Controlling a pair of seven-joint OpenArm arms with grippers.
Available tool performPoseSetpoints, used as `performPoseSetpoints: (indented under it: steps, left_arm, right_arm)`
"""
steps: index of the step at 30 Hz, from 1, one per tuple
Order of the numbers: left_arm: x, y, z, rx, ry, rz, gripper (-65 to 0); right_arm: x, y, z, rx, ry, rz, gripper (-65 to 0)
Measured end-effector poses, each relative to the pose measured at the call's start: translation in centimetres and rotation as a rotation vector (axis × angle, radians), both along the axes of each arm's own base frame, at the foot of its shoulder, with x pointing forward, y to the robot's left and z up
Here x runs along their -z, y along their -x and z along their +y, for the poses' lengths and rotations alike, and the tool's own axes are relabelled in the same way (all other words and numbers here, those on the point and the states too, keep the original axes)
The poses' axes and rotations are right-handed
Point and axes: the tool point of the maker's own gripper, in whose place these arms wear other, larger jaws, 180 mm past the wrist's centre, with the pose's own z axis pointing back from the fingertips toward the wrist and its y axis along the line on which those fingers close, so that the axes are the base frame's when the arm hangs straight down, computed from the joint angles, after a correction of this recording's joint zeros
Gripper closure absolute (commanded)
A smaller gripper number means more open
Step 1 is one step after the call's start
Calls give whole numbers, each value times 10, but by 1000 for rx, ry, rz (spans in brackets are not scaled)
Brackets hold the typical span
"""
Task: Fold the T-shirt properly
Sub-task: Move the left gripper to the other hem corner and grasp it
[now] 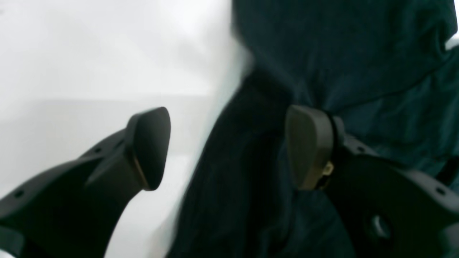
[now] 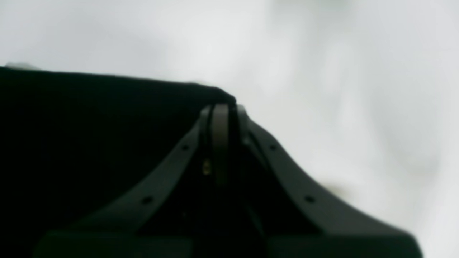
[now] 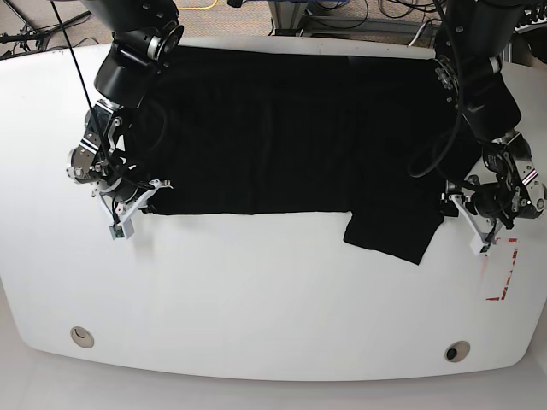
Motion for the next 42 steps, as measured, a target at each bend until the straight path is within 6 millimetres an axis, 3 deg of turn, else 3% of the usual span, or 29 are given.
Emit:
performPoseSetpoints:
  steps: [4,8,15,20,24,33,42]
  left_arm:
    - [-11,-1,10,-5,-24,-24,-469]
    - [-22,-13,0,9,22,-79,-469]
    - [-32,-44,-44,115,41,-144,-467]
    - [-15,-46,-68,150,63,-113,-469]
    - [-4,-43,-70,151,64,-86,-469]
    - [-6,-50,-64,129,81,-131,-467]
    - [-11,-50,-40,108,39,-139,-469]
  right_arm:
    - [0,0,0,0,1,1,-8]
    - [0,0,0,0,1,1,-8]
    - [0,0,0,-2,0,0,-8]
    - [0,0,0,-1,-1,0,-8]
    - [0,0,0,-2,0,1,-8]
    - [1,1,0,-1,-1,1,-8]
    - [1,1,0,-1,-1,1,-8]
